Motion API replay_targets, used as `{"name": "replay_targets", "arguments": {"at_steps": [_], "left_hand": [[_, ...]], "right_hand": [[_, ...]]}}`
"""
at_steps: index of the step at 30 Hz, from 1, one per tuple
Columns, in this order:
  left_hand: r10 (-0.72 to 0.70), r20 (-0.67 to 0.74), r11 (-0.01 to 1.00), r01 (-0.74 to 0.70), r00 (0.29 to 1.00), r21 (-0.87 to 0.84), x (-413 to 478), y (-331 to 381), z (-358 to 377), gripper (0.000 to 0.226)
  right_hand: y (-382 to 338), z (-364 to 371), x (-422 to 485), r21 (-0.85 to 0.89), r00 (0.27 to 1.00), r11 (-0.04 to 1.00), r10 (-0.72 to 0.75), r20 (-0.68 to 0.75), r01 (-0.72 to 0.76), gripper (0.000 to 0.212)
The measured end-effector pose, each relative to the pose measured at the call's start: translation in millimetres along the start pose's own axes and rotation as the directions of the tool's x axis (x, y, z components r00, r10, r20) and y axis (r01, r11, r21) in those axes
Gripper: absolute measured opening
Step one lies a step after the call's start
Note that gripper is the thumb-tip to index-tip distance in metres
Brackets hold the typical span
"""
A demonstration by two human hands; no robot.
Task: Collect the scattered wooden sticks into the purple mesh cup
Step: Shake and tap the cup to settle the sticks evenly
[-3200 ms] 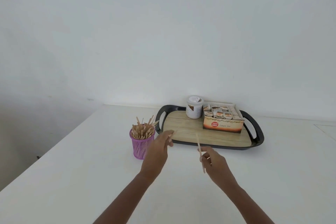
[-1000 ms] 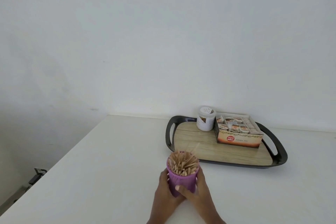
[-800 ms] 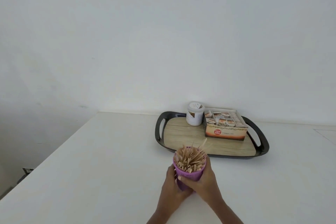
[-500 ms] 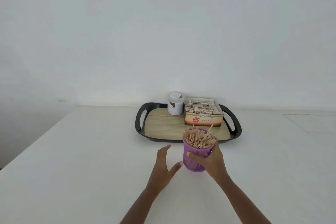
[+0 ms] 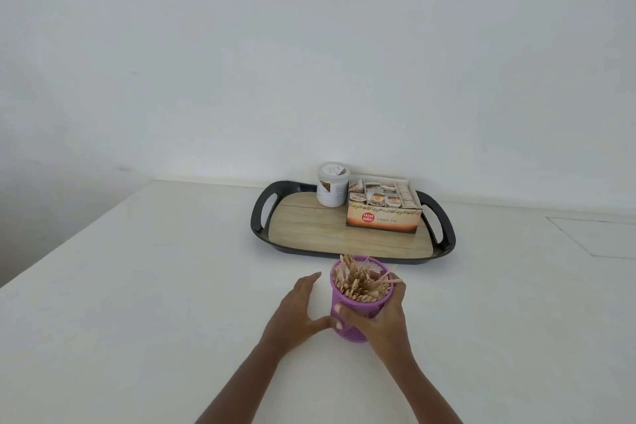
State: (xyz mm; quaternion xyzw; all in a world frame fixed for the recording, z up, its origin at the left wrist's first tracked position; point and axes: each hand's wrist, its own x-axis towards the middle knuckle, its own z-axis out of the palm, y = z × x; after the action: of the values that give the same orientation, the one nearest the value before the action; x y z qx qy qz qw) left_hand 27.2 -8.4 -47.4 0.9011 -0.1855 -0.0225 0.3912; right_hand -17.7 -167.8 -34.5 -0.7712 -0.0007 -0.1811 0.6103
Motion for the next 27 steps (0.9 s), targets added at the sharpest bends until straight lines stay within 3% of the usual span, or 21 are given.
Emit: {"name": "replay_targets", "arguments": {"at_steps": [7, 9, 13, 17, 21, 25, 27], "left_hand": [[-0.050, -0.030, 0.999, 0.050, 0.998, -0.004, 3.4, -1.8, 0.1, 0.084], [-0.063, -0.026, 0.998, 0.063, 0.998, 0.015, 4.3, -1.1, 0.1, 0.083], [-0.048, -0.047, 0.998, 0.050, 0.998, 0.047, 5.0, -2.5, 1.8, 0.061], [-0.042, -0.065, 0.998, 0.045, 0.997, 0.037, 5.1, -2.8, 3.1, 0.059], [-0.021, -0.046, 0.999, 0.022, 0.999, 0.031, 6.4, -3.7, 2.9, 0.058], [-0.035, -0.050, 0.999, 0.036, 0.998, 0.009, 6.2, -5.5, 4.0, 0.069], [-0.031, -0.036, 0.999, 0.031, 0.999, 0.012, 5.9, -6.3, 3.8, 0.074]], "right_hand": [[7.1, -25.2, 3.2, -0.143, 0.995, 0.989, -0.015, 0.102, 0.030, 0.086], [7.7, -27.3, 3.4, -0.105, 0.987, 0.994, -0.009, 0.162, 0.026, 0.087], [5.2, -24.1, 2.5, -0.081, 0.973, 0.997, 0.016, 0.230, 0.002, 0.086], [-0.4, -23.3, 8.7, 0.043, 0.998, 0.999, 0.033, -0.052, -0.031, 0.082], [-1.9, -18.2, 4.3, -0.045, 0.996, 0.996, -0.079, 0.044, 0.081, 0.084], [-4.9, -14.5, 9.7, 0.098, 0.993, 0.995, -0.012, -0.121, 0.024, 0.088], [-5.1, -8.6, 9.5, 0.089, 0.997, 0.996, 0.011, -0.075, -0.004, 0.089]]}}
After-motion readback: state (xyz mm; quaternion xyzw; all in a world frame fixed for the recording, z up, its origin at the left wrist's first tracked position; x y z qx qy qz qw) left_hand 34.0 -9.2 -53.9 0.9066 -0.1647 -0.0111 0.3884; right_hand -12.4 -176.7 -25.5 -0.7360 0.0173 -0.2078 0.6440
